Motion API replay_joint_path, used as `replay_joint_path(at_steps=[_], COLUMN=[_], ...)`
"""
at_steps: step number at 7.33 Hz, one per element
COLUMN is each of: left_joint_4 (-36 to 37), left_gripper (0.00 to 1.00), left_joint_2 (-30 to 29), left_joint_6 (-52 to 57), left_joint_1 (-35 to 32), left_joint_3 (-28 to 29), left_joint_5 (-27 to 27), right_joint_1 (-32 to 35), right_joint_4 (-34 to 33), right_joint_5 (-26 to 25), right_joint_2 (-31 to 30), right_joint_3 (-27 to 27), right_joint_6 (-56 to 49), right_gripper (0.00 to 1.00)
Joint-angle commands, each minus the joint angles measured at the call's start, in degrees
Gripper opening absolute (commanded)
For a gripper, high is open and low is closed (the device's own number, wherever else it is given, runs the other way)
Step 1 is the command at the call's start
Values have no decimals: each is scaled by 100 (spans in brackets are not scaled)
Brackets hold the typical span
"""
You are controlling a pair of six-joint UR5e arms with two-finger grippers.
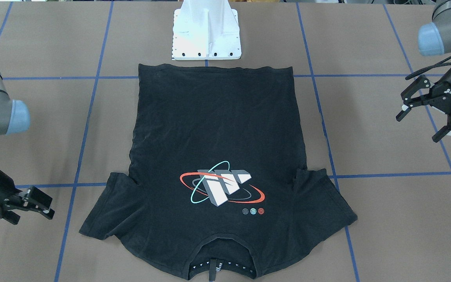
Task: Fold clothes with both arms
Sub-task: 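Move the right gripper over the shirt's sleeve nearest it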
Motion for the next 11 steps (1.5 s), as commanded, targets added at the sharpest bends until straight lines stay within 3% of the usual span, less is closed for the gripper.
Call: replay_joint_path(at_steps=[1, 3, 6, 7, 8, 10, 11], left_joint_4=[0, 0, 0, 0, 0, 0, 0], left_gripper=[100, 100, 100, 100, 100, 100, 100], left_joint_2=[-23, -58, -111, -111, -111, -111, -111], left_joint_6=[-4, -4, -4, -4, -4, -4, -4], left_joint_1=[27, 36, 44, 44, 44, 44, 44], left_joint_3=[9, 61, 149, 150, 150, 158, 158], left_joint_5=[3, 3, 3, 3, 3, 3, 3], right_joint_1=[-551, -755, -782, -817, -826, -826, -826], right_joint_4=[864, 1575, 1596, 1596, 1596, 1596, 1605], right_joint_5=[-784, -1033, -1094, -1164, -1174, -1165, -1165], right_joint_2=[588, 670, 635, 626, 643, 661, 652], right_joint_3=[-988, -1552, -1554, -1545, -1528, -1510, -1501], right_joint_6=[859, 1020, 1020, 1020, 1038, 1047, 1047], right_gripper=[98, 94, 89, 82, 69, 33, 19])
